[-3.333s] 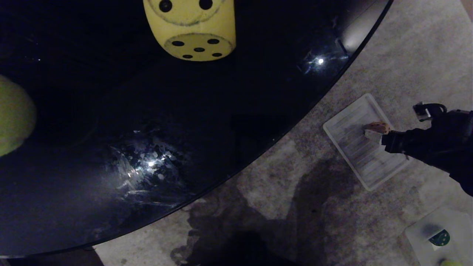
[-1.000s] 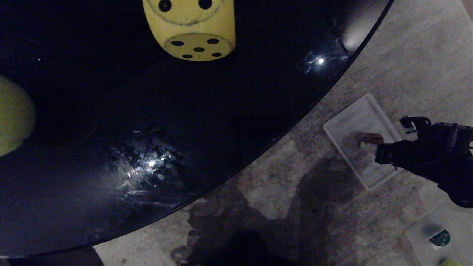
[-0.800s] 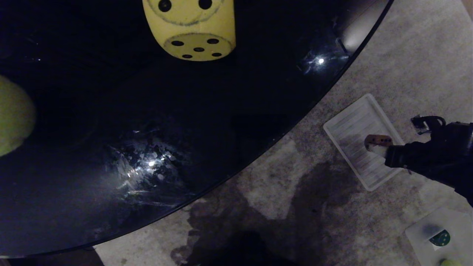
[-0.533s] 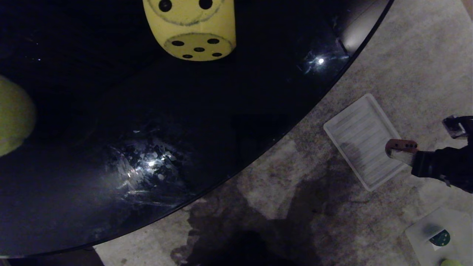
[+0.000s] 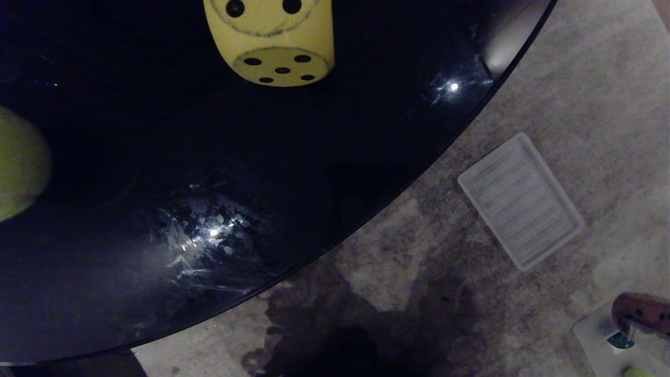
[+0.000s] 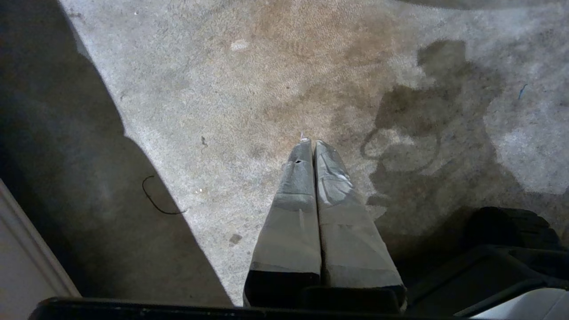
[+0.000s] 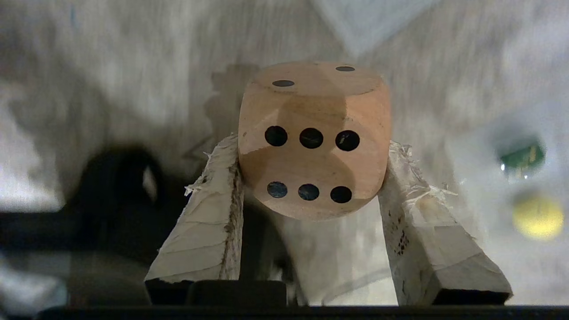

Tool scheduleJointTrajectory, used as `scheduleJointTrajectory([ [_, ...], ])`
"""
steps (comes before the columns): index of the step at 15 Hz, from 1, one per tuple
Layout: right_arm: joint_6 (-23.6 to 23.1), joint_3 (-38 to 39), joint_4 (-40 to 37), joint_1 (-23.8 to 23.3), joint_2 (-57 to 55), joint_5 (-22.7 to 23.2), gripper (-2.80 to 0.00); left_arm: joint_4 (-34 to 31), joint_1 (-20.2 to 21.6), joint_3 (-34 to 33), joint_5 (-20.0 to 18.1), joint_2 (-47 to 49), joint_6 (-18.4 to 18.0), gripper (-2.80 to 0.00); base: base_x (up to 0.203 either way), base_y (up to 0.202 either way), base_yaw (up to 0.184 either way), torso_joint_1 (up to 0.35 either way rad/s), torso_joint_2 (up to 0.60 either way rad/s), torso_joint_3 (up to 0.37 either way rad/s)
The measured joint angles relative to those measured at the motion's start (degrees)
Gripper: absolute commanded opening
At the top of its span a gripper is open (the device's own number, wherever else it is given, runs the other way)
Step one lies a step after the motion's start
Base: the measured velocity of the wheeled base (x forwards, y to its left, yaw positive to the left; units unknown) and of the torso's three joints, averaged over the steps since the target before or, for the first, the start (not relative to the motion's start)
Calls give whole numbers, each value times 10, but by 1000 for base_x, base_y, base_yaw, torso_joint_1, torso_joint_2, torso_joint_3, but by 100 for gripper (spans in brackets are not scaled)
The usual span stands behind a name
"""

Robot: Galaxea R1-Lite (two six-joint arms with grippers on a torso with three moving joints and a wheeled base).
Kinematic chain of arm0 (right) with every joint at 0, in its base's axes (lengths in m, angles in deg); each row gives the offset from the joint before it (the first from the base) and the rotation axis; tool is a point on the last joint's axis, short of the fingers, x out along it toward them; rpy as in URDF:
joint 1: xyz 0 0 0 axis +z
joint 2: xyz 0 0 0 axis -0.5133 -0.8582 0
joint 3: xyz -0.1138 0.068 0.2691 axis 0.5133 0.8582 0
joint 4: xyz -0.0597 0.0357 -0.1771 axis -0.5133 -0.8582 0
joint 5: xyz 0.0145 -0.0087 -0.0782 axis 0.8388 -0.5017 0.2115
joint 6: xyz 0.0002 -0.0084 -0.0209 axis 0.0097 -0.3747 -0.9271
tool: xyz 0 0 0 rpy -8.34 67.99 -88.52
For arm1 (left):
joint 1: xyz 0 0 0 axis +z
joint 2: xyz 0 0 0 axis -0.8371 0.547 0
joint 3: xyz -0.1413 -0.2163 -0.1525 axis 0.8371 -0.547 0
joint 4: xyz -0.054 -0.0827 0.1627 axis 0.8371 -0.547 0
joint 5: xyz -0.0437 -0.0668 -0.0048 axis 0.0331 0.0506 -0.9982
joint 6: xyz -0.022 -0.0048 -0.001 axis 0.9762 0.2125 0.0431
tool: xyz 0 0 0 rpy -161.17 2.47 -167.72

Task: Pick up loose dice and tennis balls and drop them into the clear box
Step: Put the toys in the box

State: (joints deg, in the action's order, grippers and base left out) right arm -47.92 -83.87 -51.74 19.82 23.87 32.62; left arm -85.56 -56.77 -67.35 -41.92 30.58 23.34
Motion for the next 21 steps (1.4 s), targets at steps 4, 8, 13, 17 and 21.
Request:
scheduleJointTrajectory([
  [4, 4, 63, -110, 47, 174, -57, -280, 0, 0, 0, 0, 0, 0, -280, 0, 0, 0, 0, 0, 0],
  [8, 15, 121, -44, 88, 252, -142, -280, 0, 0, 0, 0, 0, 0, -280, 0, 0, 0, 0, 0, 0],
  [13, 30, 128, -45, 115, 374, -143, -280, 0, 0, 0, 1, 0, 0, -280, 0, 0, 0, 0, 0, 0],
  [17, 23, 128, -45, 117, 395, -141, -280, 0, 0, 0, 0, 0, 0, -280, 0, 0, 0, 0, 0, 0],
  [21, 30, 128, -45, 117, 400, -142, -280, 0, 0, 0, 0, 0, 3, -280, 0, 0, 0, 0, 0, 0],
])
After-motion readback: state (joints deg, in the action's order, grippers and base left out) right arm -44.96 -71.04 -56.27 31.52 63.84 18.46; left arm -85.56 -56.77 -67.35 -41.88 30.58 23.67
